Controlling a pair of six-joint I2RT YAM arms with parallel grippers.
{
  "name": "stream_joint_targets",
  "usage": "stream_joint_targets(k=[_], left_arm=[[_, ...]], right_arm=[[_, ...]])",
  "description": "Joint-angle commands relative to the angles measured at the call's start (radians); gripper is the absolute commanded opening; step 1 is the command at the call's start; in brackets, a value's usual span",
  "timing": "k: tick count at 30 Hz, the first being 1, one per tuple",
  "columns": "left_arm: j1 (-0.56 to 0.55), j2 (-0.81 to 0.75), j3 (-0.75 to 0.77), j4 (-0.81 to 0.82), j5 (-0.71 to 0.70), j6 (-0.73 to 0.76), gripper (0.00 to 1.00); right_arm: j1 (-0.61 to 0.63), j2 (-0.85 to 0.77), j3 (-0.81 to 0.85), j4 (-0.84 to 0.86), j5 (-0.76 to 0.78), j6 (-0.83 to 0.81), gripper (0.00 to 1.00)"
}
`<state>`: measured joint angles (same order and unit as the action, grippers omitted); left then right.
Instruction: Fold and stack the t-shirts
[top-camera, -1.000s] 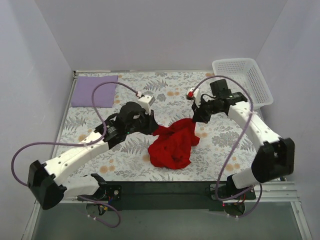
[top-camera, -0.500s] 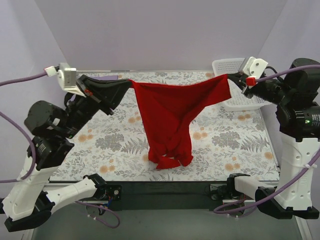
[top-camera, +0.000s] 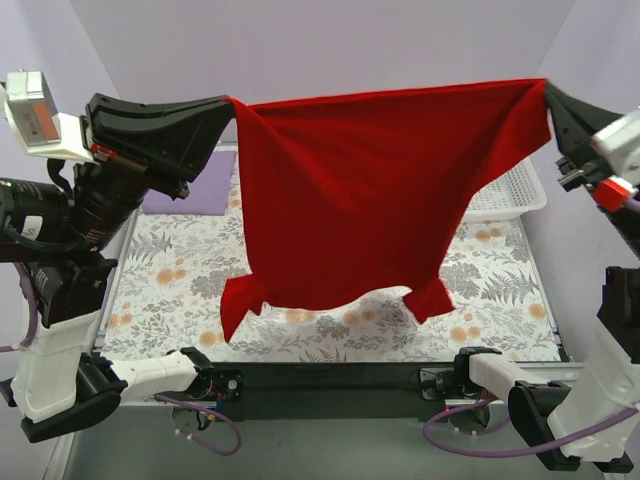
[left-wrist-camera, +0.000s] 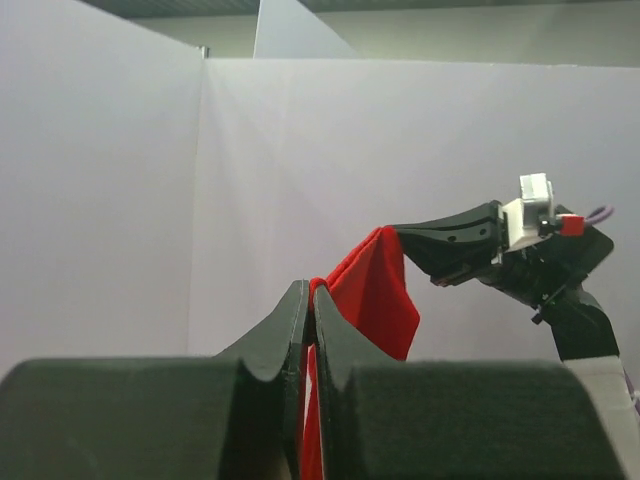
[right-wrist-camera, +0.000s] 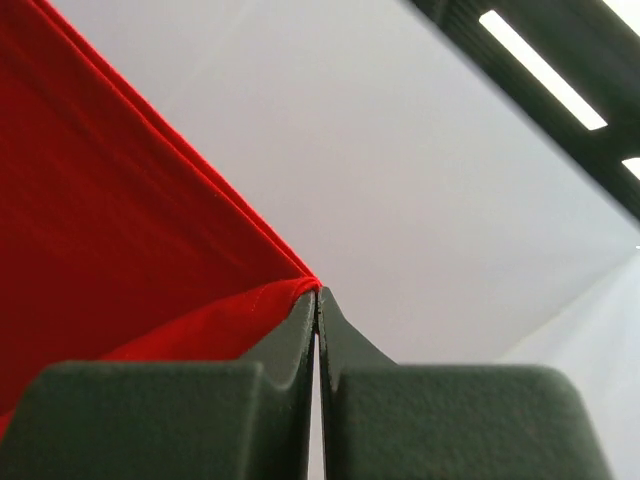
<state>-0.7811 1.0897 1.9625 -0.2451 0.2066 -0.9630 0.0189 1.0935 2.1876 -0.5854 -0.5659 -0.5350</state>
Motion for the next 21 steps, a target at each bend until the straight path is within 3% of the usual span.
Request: stream_joint_targets(k=[1, 5, 13, 17, 21], left_arm=[[-0.004, 0.038, 0.123, 0.049, 0.017, 0.029, 0.0], [-0.003, 0.045, 0.191, 0.056, -0.009, 0.049, 0.0], [-0.003, -0.025, 0.073, 0.05, -0.114, 0.079, 0.0], [-0.004, -0.021, -0.003, -0.002, -0.324, 0.154, 0.0], [-0.004, 0.01, -0.108, 0.027, -0.473, 0.222, 0.0]], right_arm=[[-0.007, -0.003, 0.054, 0.235, 0.174, 0.096, 0.01], [-0.007, -0.003, 0.043, 0.266, 0.186, 0.11, 0.01], [-0.01, -0.014, -0.035, 0.266, 0.106, 0.128, 0.01], [-0.008, 0.026, -0.162, 0.251, 0.022, 0.158, 0.01], [-0.008, 0.126, -0.172, 0.246, -0.047, 0.179, 0.01]])
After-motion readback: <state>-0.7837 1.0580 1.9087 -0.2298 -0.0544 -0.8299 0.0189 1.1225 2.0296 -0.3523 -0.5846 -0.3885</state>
